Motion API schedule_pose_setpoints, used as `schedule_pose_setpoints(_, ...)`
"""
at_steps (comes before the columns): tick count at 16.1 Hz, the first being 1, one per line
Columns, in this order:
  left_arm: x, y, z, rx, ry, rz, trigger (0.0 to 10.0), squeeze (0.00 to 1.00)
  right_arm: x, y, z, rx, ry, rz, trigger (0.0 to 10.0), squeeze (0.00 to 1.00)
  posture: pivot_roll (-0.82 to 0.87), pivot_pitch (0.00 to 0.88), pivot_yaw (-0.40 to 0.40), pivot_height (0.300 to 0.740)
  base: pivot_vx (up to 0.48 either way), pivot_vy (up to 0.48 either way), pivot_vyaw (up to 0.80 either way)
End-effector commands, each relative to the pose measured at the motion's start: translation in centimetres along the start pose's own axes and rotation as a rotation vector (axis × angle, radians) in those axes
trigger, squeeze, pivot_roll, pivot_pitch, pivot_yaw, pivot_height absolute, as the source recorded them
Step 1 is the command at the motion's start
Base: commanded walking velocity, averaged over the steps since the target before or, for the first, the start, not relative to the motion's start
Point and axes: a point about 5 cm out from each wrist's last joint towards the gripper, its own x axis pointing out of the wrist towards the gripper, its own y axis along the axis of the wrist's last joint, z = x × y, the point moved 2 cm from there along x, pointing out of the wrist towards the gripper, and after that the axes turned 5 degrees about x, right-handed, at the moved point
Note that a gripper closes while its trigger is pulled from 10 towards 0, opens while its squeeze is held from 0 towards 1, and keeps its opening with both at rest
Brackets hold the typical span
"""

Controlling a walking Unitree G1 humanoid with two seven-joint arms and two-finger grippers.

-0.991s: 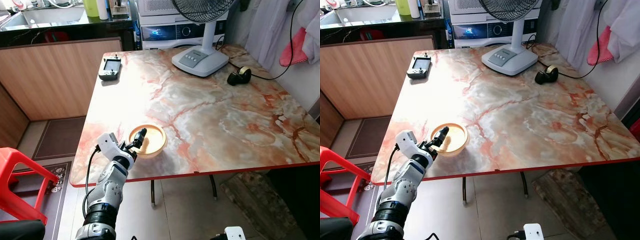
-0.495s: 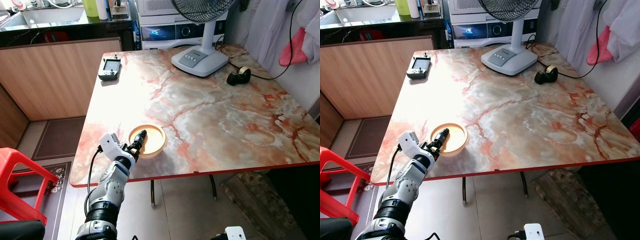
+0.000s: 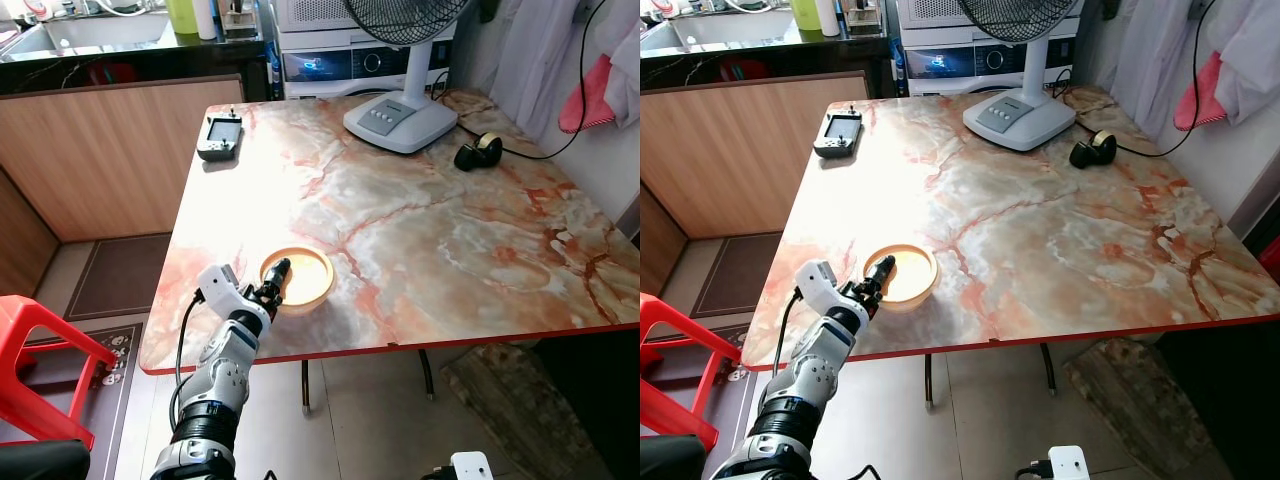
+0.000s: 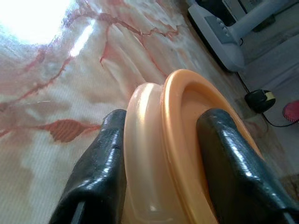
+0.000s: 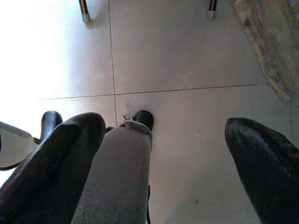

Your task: Restocking fridge

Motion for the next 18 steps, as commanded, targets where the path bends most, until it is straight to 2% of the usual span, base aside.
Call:
schedule_pose_setpoints(1, 0.2, 0.5, 0.3, -0.018, -0.01, 0.028, 0.0, 0.0, 0.0, -0.2, 0.1, -0.002, -0.001, -0.007, 10.0, 0.0, 0.06, 0.026, -0.012, 0.74, 0.0, 0.0, 0.0)
schedule_pose_setpoints(9, 0.2, 2.3, 1.4, -0.056, -0.07, 0.126, 0.0, 0.0, -0.1, -0.3, 0.1, -0.002, -0.005, -0.008, 10.0, 0.0, 0.07, 0.022, -0.012, 0.74, 0.0, 0.0, 0.0)
schedule_pose_setpoints(12, -0.3, 3.8, 2.0, -0.006, -0.084, 0.18, 0.0, 0.0, -0.1, -0.5, 0.2, 0.0, -0.01, -0.01, 10.0, 0.0, 0.07, 0.009, -0.008, 0.74, 0.0, 0.0, 0.0)
schedule_pose_setpoints(13, -1.1, 5.1, 1.9, 0.127, -0.056, 0.226, 0.0, 0.0, -0.1, -0.6, 0.2, 0.005, -0.013, -0.012, 10.0, 0.0, 0.07, 0.0, -0.005, 0.74, 0.0, 0.0, 0.0)
schedule_pose_setpoints(14, -1.4, 5.4, 1.8, 0.199, -0.042, 0.234, 1.3, 0.0, -0.2, -0.6, 0.2, 0.006, -0.014, -0.014, 10.0, 0.0, 0.08, 0.0, -0.001, 0.74, 0.0, 0.0, 0.0)
schedule_pose_setpoints(15, -2.0, 5.6, 1.7, 0.289, -0.041, 0.241, 10.0, 0.0, -0.2, -0.7, 0.2, 0.007, -0.015, -0.016, 10.0, 0.0, 0.08, 0.0, 0.004, 0.74, 0.0, 0.0, 0.0)
schedule_pose_setpoints(18, -3.5, 6.6, 1.7, 0.442, -0.036, 0.283, 10.0, 0.0, -0.2, -0.9, 0.1, 0.015, -0.018, -0.016, 10.0, 0.0, 0.08, 0.0, 0.012, 0.74, 0.0, 0.0, 0.0)
